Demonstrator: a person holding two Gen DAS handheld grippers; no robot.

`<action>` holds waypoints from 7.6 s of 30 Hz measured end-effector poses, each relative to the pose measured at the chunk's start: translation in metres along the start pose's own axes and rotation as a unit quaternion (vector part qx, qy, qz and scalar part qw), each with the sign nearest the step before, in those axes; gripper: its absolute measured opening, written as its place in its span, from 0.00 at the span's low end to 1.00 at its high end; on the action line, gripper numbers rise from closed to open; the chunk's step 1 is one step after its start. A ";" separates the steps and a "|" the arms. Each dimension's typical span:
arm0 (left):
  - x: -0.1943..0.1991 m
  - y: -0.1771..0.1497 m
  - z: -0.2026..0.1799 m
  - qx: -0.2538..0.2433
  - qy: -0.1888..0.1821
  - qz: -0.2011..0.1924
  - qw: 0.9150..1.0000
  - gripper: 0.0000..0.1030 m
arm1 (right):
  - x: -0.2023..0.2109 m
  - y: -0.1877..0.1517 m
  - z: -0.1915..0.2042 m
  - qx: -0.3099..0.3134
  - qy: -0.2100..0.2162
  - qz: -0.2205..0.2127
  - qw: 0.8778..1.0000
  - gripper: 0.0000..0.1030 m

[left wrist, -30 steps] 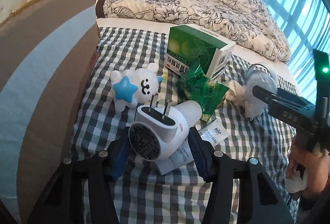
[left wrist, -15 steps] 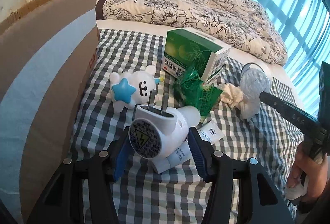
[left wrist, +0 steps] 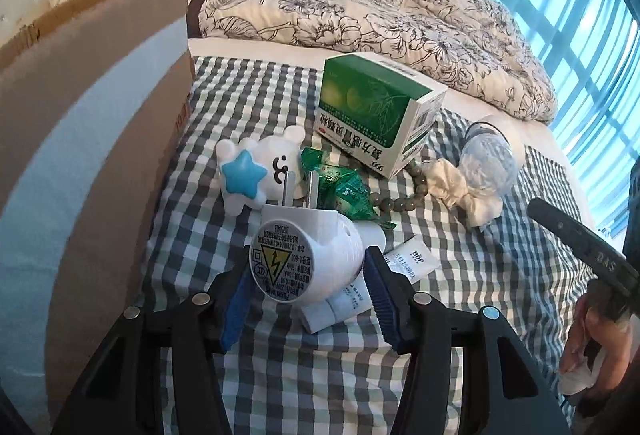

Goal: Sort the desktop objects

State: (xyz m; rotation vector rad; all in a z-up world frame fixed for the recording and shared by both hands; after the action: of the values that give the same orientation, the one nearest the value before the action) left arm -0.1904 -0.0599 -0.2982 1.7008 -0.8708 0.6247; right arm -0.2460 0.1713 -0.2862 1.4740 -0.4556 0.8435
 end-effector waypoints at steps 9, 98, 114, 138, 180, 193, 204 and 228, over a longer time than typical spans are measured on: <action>-0.033 -0.009 0.018 0.032 -0.012 0.032 0.999 0.78 | -0.045 0.000 0.042 0.090 -0.024 0.020 0.995 0.76; -0.026 0.008 -0.052 -0.042 -0.017 0.035 0.998 0.67 | 0.084 0.032 0.051 0.010 0.088 -0.048 0.995 0.09; 0.013 0.018 -0.040 -0.033 -0.011 0.001 0.999 0.14 | 0.092 0.038 0.066 0.008 0.104 -0.055 0.993 0.09; 0.249 0.099 0.105 0.002 0.089 -0.150 0.985 0.14 | 0.159 0.113 0.274 0.088 0.200 -0.111 0.970 0.10; 0.239 0.107 0.072 0.004 0.050 -0.142 0.989 1.00 | 0.148 0.132 0.199 0.057 0.080 -0.138 0.986 0.96; 0.174 0.085 -0.013 0.009 -0.004 -0.079 0.997 1.00 | 0.129 0.107 0.071 0.020 0.009 -0.097 0.995 0.96; 0.075 0.046 -0.043 -0.081 0.010 -0.031 0.996 1.00 | 0.055 0.062 0.025 0.019 -0.027 -0.010 0.999 0.96; -0.040 0.025 -0.009 -0.089 0.009 0.057 0.994 1.00 | -0.054 0.064 0.019 0.034 -0.011 0.056 0.998 0.46</action>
State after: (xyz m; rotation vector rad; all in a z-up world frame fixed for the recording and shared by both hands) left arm -0.2341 -0.0458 -0.3125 1.4922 -0.9873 0.6188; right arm -0.3233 0.1343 -0.2808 1.5325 -0.5343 0.9409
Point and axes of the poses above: each gripper's, at about its wrist camera, not at the fingertips, and x roughly against the way its jaws point, z to its left, y to its top, the point moved 5 cm from there along -x, roughly the way its jaws point, and after that the axes turned 6 degrees about -y, right-handed, at the moved point
